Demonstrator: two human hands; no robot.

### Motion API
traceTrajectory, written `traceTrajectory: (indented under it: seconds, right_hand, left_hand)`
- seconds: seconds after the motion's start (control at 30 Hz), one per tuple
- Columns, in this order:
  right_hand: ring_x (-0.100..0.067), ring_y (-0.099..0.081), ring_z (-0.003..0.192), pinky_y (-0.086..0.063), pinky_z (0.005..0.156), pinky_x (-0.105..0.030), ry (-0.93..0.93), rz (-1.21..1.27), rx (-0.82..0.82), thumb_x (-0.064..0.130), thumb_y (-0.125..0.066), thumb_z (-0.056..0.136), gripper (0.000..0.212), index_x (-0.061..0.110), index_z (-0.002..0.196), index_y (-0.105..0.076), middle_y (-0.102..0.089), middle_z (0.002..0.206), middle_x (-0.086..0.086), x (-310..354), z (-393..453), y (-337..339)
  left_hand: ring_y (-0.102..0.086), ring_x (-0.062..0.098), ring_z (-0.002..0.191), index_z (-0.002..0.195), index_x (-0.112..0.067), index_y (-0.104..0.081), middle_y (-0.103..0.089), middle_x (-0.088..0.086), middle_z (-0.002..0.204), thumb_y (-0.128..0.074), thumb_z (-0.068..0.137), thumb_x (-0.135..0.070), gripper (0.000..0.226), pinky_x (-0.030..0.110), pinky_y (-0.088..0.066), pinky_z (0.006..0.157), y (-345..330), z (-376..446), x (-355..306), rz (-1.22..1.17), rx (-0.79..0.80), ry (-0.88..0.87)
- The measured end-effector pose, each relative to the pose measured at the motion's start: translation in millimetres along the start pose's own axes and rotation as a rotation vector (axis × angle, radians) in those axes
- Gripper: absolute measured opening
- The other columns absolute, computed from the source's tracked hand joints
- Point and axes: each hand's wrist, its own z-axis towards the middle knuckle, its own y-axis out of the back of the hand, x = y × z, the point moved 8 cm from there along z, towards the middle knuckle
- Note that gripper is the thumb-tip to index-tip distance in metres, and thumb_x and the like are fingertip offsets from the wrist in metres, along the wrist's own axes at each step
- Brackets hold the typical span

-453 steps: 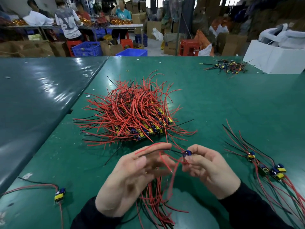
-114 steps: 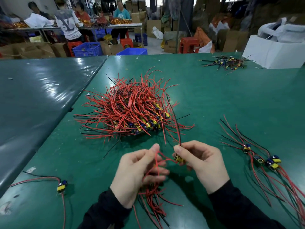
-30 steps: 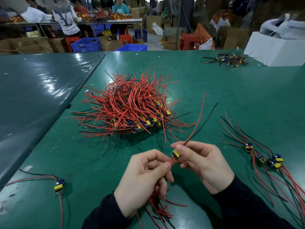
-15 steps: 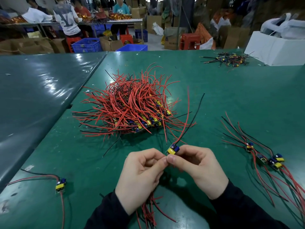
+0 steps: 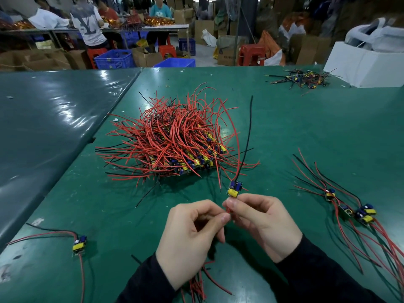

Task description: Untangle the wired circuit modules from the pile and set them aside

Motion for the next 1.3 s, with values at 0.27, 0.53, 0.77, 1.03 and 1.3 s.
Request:
traceTrajectory:
  seconds: [0.27,0.53,0.77,1.03,1.3]
  right_hand:
    - [-0.006,-0.043,0.046,-0.034,0.045,-0.012,0.024,0.113,-0.061,0.025,-0.077,0.053,0.023,0.004,0.061,-0.074,-0.063,0.062,-0.014,5.5,-4.0,0.8]
    - [-0.011,-0.055,0.063,-0.041,0.056,-0.018,-0.036,0.208,-0.080,0.021,-0.074,0.053,0.022,0.002,0.063,-0.074,-0.062,0.068,-0.010,-0.9,-4.8,-1.2]
    - [-0.016,-0.057,0.059,-0.044,0.056,-0.026,-0.161,0.379,-0.007,0.016,-0.073,0.053,0.016,0.002,0.060,-0.072,-0.062,0.062,-0.009,-7.7,-7.3,-11.3]
    - [-0.006,-0.055,0.053,-0.044,0.051,-0.014,-0.098,0.340,-0.091,0.027,-0.078,0.051,0.025,0.008,0.066,-0.076,-0.066,0.063,-0.003,5.2,-4.6,1.0]
    - [-0.011,-0.056,0.062,-0.045,0.060,-0.018,0.135,0.083,-0.103,0.058,-0.086,0.040,0.055,0.014,0.070,-0.077,-0.070,0.069,-0.006,17.5,-8.7,3.5]
  left_hand:
    - [-0.055,0.016,0.042,0.067,-0.005,-0.061,-0.057,0.005,0.047,-0.060,0.088,0.000,0.022,0.017,-0.041,0.048,-6.1,3.3,10.9,-0.166,-0.053,0.085]
    - [-0.059,0.017,0.049,0.074,-0.014,-0.065,-0.062,0.006,0.051,-0.062,0.081,-0.021,0.011,0.023,-0.047,0.054,-10.2,2.4,9.5,-0.243,-0.023,0.049]
    - [-0.058,0.017,0.054,0.071,-0.016,-0.062,-0.063,0.004,0.056,-0.064,0.085,-0.024,0.017,0.022,-0.046,0.058,-3.8,2.1,-4.7,-0.125,-0.031,-0.132]
    - [-0.064,0.016,0.057,0.079,-0.011,-0.069,-0.071,0.004,0.062,-0.063,0.086,-0.026,0.018,0.023,-0.051,0.059,-4.7,6.4,6.8,-0.196,0.042,-0.002]
    - [-0.067,0.035,0.058,0.073,-0.016,-0.070,-0.068,0.006,0.054,-0.065,0.086,-0.011,0.015,0.031,-0.052,0.055,3.6,6.9,17.6,-0.159,-0.052,0.086]
